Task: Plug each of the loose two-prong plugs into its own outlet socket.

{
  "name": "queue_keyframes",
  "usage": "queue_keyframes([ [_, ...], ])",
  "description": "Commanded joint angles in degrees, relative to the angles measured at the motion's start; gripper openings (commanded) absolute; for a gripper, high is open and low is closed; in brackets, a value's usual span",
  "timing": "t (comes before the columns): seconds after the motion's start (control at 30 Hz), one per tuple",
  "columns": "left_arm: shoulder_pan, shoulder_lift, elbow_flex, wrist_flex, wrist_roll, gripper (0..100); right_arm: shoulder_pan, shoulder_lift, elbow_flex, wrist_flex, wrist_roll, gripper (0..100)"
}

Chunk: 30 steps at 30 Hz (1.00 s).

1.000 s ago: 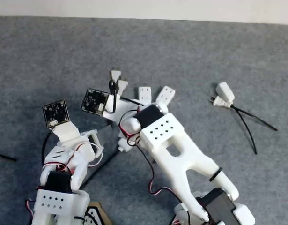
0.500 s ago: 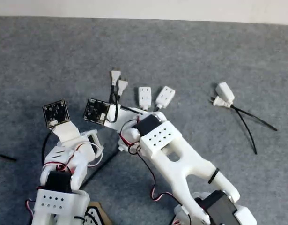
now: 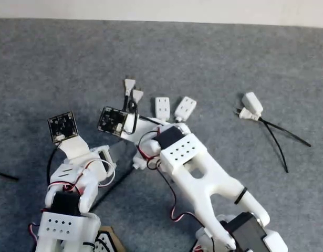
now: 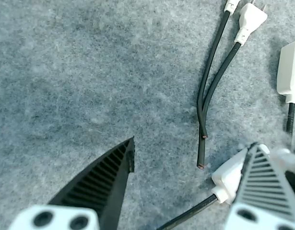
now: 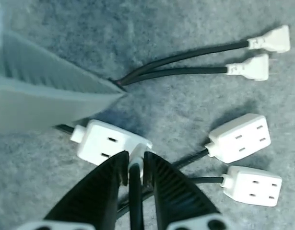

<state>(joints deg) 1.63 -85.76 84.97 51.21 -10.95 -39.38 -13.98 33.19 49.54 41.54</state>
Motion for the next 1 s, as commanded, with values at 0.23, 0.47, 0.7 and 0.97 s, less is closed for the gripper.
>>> queue_keyframes([
  [0.23,0.2,-0.3,-0.6,-0.9,0.5,35,1.5,-0.3,0.0,-1.1,0.6,0.6],
  [0.47,0.2,-0.3,-0.6,-0.9,0.5,35,-1.7,-0.7,0.0,-0.7,-1.4,0.6],
  [0.7,0.2,-0.3,-0.6,-0.9,0.5,35,-2.8,-0.9,0.0,0.8,-2.5,0.6],
  [0.97,0.2,-0.4,-0.6,-0.8,0.5,35,-2.3,-0.4,0.0,0.8,-2.5,0.6],
])
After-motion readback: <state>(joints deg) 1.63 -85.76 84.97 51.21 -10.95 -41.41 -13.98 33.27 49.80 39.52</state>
